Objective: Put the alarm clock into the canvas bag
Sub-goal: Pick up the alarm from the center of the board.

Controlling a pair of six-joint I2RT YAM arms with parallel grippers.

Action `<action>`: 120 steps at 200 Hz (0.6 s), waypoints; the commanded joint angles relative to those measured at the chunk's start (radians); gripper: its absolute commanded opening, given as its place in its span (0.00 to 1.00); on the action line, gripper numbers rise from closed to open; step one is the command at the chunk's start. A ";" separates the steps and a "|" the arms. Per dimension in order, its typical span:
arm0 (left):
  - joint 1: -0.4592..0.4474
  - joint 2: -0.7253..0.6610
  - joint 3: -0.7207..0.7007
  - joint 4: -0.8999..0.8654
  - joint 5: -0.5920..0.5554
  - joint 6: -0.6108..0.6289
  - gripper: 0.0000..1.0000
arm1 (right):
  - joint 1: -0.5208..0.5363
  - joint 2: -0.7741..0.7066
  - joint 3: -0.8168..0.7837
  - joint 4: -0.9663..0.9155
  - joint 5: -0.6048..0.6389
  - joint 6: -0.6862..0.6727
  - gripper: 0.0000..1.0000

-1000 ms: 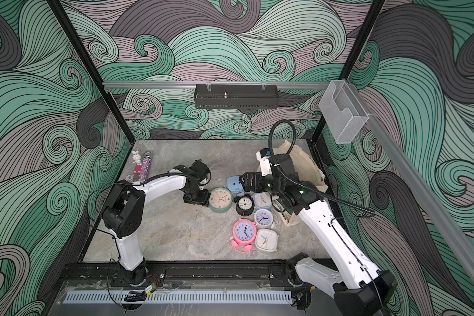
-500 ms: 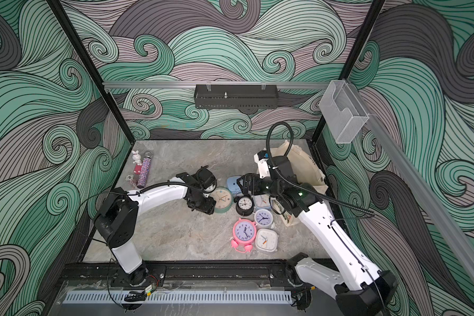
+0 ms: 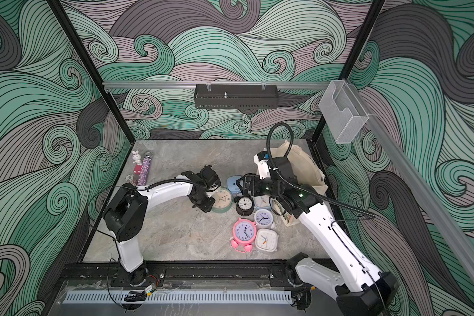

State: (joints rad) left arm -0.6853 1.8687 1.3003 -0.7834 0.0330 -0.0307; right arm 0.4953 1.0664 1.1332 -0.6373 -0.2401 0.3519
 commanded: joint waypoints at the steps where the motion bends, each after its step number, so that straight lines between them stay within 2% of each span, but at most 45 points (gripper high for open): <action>1: 0.019 -0.008 -0.009 0.057 -0.010 0.107 0.41 | 0.005 -0.008 -0.012 0.017 -0.027 0.002 1.00; 54: 0.041 -0.015 -0.042 0.138 0.023 0.247 0.35 | 0.008 0.022 -0.007 -0.019 -0.115 0.003 1.00; 120: 0.062 -0.043 -0.127 0.274 0.108 0.283 0.34 | 0.007 0.044 -0.079 0.011 -0.230 0.038 1.00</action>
State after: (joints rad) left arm -0.6285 1.8572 1.1816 -0.5846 0.0895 0.2199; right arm 0.4965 1.1057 1.0653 -0.6388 -0.4145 0.3756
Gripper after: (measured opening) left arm 0.339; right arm 0.996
